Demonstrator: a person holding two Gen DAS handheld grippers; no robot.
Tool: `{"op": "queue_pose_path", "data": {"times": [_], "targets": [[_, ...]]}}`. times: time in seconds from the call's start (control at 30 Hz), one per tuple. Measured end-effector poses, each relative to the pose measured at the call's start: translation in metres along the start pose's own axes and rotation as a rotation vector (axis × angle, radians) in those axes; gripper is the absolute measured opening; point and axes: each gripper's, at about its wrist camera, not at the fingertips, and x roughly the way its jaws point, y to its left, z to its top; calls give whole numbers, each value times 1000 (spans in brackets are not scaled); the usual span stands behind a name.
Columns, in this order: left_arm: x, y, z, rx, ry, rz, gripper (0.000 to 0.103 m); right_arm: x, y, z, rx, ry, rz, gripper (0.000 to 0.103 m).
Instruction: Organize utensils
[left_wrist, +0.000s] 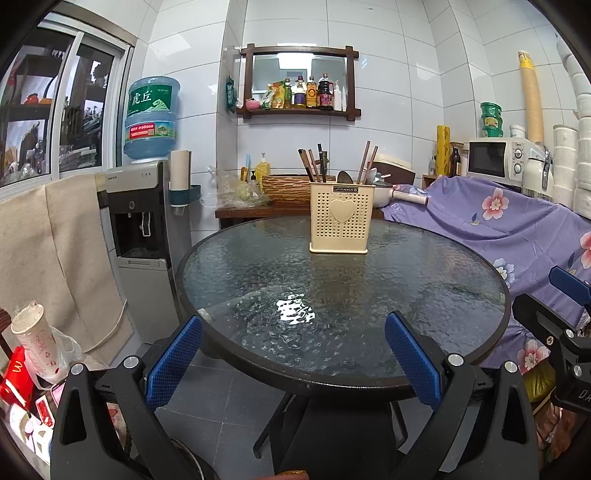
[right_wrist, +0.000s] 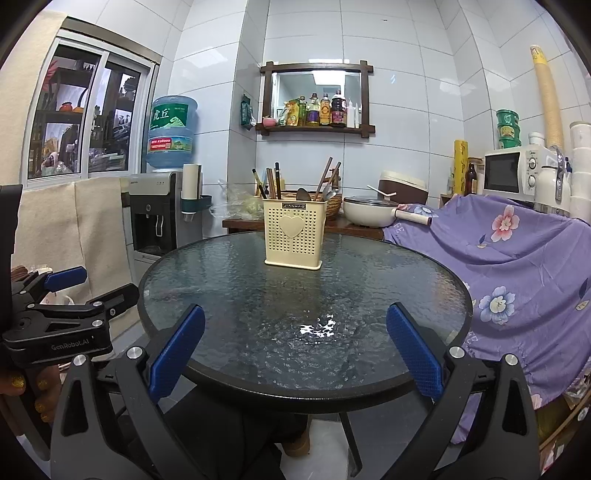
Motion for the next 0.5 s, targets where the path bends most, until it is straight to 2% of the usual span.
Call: {"op": "queue_pose_path", "data": {"times": [0.5], "targets": [[-2,2,0,-17,-2,0,96,1,0,1,2,3,0,97]]}}
